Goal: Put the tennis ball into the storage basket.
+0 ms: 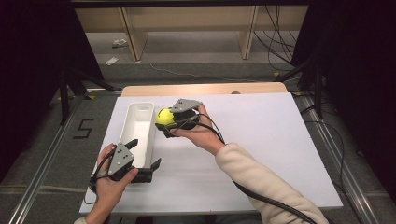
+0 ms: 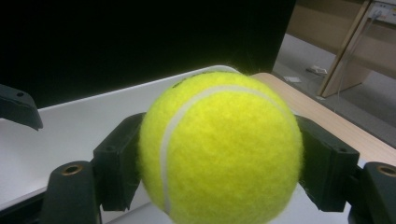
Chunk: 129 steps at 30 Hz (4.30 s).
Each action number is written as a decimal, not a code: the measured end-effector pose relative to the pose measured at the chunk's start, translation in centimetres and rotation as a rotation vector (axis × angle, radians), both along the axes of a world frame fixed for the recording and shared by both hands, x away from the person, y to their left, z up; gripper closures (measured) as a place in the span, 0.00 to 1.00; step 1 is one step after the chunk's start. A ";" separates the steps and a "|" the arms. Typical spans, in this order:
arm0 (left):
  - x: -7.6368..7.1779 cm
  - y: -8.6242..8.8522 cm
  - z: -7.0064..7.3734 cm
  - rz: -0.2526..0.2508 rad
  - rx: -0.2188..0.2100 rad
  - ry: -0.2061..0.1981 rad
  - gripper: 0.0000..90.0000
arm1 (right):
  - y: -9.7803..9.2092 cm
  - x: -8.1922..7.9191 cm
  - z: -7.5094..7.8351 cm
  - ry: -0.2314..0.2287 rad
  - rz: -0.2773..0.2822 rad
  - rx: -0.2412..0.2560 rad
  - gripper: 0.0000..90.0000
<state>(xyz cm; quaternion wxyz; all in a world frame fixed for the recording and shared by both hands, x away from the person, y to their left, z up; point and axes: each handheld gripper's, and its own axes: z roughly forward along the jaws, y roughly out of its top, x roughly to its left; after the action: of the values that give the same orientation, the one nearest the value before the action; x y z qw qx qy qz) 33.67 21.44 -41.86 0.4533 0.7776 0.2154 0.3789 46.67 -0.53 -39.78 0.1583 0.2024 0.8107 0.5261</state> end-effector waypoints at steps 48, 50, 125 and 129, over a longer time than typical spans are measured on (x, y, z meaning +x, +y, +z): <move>-1.4 -1.4 -1.2 0.087 -0.261 0.179 0.00 | 2.0 0.3 0.7 -0.008 0.019 -0.003 0.29; -1.4 -1.4 -1.1 0.087 -0.261 0.179 0.00 | 2.1 0.3 0.7 -0.007 0.020 -0.002 0.29; -1.5 -1.4 -1.1 0.085 -0.263 0.180 0.00 | 4.9 0.6 1.1 -0.014 0.047 -0.004 0.29; -1.5 -1.4 -1.1 0.085 -0.264 0.179 0.00 | 5.1 0.7 1.2 -0.010 0.051 -0.008 0.29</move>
<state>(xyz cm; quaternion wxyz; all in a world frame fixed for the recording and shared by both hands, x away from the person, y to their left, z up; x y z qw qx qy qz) 32.19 20.07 -42.98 0.5140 0.7322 0.3354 0.2954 47.32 4.53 -38.61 0.1498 0.1786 0.8169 0.5275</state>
